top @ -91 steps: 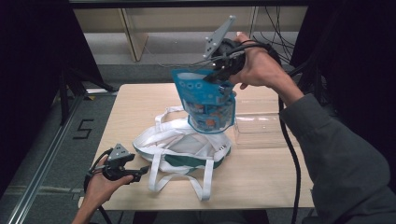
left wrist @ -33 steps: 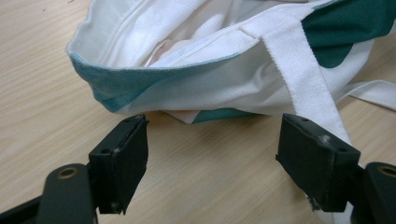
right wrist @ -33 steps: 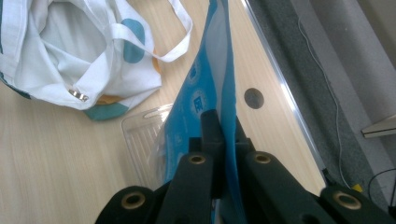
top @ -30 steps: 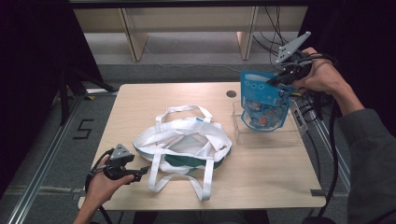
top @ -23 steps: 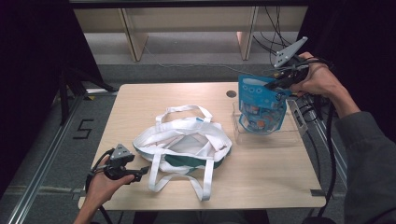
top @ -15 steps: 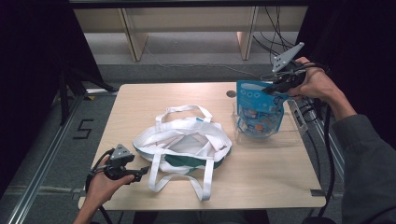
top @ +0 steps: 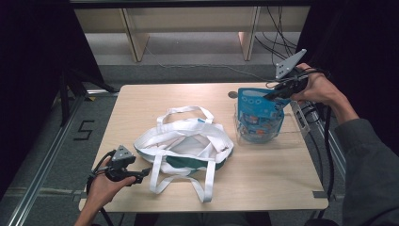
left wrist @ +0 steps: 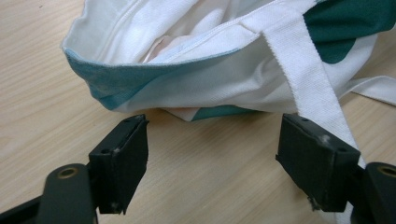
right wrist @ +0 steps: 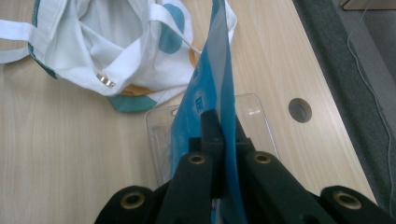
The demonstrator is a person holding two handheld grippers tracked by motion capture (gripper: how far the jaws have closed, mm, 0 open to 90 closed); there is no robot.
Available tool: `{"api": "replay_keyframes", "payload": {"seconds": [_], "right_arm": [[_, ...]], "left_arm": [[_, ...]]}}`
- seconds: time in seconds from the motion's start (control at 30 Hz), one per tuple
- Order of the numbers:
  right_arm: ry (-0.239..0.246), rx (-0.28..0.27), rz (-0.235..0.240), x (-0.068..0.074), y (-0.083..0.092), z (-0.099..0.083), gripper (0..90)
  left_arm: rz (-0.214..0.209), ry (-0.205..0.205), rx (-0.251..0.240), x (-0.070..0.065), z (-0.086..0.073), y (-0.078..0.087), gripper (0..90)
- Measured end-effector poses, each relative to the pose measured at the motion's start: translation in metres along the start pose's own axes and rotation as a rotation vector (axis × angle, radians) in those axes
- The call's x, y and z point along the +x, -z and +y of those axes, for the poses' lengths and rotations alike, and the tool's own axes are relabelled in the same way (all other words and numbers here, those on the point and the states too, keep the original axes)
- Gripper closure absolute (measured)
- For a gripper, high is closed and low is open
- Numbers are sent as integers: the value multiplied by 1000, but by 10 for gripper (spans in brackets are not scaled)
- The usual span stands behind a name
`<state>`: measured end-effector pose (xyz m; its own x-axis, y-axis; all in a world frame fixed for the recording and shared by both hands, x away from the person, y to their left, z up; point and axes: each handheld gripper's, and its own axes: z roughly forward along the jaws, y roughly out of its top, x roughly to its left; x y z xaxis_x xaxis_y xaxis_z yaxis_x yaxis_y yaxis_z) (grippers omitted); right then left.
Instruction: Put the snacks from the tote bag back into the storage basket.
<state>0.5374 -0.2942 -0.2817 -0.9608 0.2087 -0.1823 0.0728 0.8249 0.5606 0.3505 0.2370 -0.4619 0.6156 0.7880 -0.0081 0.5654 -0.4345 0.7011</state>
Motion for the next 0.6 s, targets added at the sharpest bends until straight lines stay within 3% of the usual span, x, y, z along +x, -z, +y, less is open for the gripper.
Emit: {"api": "replay_keyframes", "payload": {"seconds": [0.23, 0.27, 0.3, 0.33, 0.6], "right_arm": [[-13, -20, 25, -3, 1, -7, 900], [-35, -16, 24, -2, 2, -7, 900], [-16, -20, 22, -4, 2, -8, 900], [-30, -22, 24, -3, 2, -8, 900], [-6, -45, 33, -8, 1, -11, 893]], "left_arm": [[5, 4, 0, -1, 0, -1, 239], [4, 6, 0, -1, 0, -1, 239], [4, 6, 0, -1, 0, -1, 239], [7, 0, 10, -1, 0, 0, 239], [-5, 1, 2, -1, 0, -1, 239]]}}
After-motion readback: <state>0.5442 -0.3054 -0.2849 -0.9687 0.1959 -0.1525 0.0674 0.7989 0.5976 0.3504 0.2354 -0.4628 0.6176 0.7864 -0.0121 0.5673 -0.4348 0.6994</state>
